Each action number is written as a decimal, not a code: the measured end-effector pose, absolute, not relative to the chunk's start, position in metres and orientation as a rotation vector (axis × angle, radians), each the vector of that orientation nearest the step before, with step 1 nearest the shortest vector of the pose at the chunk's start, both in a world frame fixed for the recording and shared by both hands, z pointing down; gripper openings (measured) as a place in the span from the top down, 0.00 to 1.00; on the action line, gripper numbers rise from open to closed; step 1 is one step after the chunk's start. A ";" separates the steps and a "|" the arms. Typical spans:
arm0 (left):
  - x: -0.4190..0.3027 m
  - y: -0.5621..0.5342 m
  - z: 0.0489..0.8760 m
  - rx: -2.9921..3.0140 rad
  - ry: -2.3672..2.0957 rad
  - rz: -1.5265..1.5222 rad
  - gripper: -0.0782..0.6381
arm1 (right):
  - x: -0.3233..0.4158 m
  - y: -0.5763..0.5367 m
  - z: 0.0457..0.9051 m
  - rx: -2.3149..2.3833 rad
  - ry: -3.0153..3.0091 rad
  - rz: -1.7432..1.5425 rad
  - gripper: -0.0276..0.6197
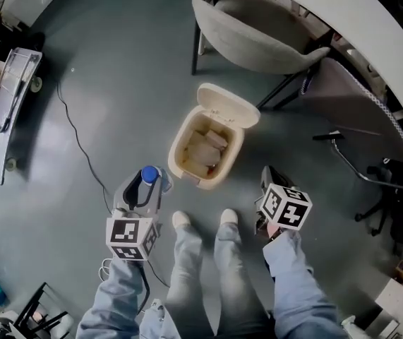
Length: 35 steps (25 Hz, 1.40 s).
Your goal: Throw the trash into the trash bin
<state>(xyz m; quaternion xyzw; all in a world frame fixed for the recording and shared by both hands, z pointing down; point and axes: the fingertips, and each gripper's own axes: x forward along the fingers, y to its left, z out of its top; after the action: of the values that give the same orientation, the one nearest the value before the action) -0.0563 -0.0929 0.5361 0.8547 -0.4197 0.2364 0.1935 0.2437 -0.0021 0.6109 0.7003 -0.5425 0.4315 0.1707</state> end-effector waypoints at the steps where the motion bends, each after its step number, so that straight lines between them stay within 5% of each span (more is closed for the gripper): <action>1: -0.047 -0.093 0.533 2.411 -1.160 0.657 0.64 | 0.249 0.001 0.610 2.002 -1.533 1.228 0.95; 16: 0.071 -0.117 0.575 2.488 -0.952 0.656 0.64 | 0.307 0.057 0.627 2.111 -1.361 1.290 0.95; 35: 0.106 -0.167 0.687 2.356 -0.987 0.782 0.64 | 0.331 0.059 0.668 2.034 -1.279 1.343 0.95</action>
<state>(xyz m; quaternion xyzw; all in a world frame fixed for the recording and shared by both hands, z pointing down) 0.1055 -0.1674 0.6868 0.8576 -0.3594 0.2848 0.2330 0.3307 0.0593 0.6683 0.7250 -0.4559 0.4787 0.1932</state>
